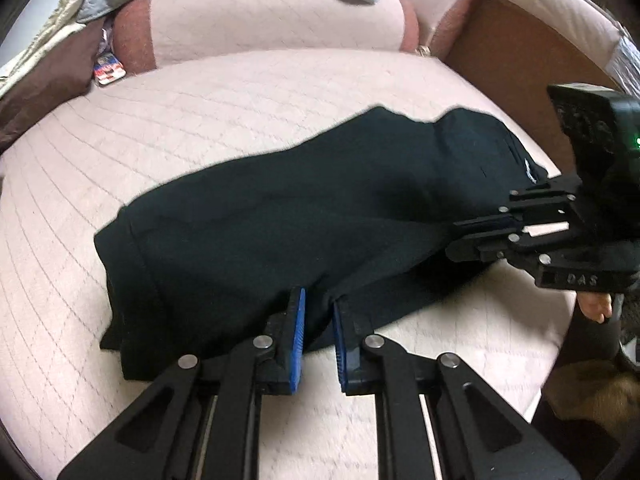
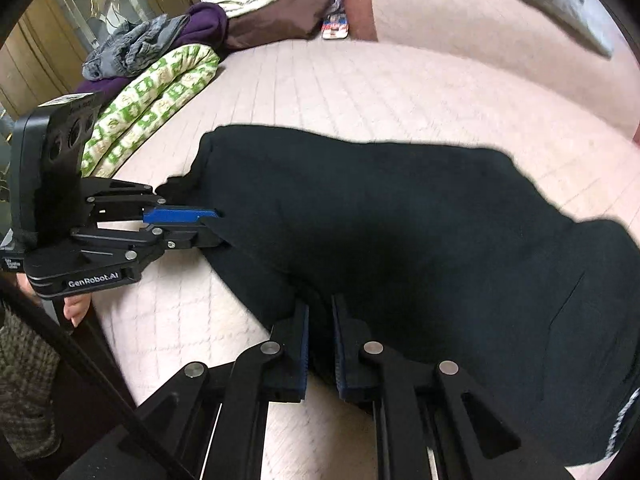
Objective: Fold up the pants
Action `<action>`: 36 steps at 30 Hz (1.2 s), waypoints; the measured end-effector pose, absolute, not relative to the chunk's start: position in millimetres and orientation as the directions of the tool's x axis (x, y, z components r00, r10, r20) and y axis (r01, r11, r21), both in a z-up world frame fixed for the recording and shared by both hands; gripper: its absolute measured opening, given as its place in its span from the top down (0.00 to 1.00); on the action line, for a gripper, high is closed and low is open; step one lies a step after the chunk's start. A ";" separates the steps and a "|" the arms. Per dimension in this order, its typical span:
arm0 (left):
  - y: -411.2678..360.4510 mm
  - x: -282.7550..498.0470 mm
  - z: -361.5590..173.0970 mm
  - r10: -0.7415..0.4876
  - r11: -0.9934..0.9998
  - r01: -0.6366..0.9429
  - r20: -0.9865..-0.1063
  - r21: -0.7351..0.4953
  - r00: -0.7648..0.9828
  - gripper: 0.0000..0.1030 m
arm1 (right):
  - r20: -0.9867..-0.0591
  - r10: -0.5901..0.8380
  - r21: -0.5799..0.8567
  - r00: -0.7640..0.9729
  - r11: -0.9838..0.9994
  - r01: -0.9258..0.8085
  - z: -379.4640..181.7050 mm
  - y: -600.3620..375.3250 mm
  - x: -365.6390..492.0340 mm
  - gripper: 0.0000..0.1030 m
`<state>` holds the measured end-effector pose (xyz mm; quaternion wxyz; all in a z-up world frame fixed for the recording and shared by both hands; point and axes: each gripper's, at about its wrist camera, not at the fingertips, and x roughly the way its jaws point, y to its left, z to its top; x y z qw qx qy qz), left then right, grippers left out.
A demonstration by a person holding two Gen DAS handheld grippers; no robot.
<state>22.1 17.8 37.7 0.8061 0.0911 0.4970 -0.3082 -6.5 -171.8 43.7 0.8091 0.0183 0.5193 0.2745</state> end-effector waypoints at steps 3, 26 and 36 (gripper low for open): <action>16.0 21.2 30.7 -0.388 0.780 0.605 -0.881 -0.157 0.271 0.85 | -0.847 0.450 0.303 0.283 0.846 -0.440 32.3 -167.2 -13.9 0.88; 41.8 45.9 15.1 -0.467 0.874 0.319 -0.815 -0.366 0.344 0.42 | -0.841 0.128 0.257 0.525 0.949 0.181 29.0 -358.7 5.6 0.69; 47.7 41.2 32.0 -0.523 0.845 0.344 -0.764 -0.408 0.378 0.42 | -0.761 0.050 0.281 0.647 0.925 0.258 80.5 -387.7 -6.1 0.59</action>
